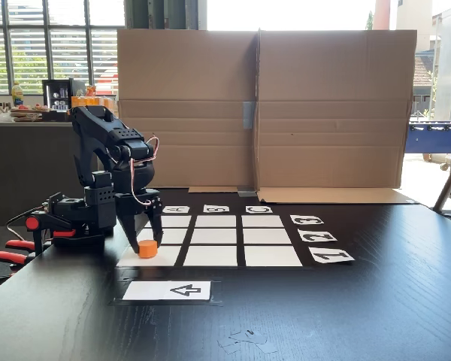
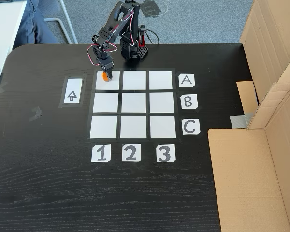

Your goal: Pick up the round, orange token and place it in the grid on square A1.

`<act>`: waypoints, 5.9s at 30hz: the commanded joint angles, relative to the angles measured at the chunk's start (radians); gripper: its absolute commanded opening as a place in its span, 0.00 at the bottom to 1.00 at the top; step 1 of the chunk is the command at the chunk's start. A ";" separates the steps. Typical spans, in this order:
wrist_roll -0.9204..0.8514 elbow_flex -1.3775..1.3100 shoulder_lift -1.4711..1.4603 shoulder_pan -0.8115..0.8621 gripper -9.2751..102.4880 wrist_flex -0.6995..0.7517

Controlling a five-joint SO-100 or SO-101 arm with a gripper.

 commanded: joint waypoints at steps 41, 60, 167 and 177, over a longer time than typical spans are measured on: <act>-0.044 -0.249 0.057 0.267 0.38 -0.049; -0.044 -0.364 0.549 0.746 0.35 0.023; -0.213 0.788 1.534 1.132 0.08 -0.032; -0.213 0.788 1.534 1.126 0.08 -0.032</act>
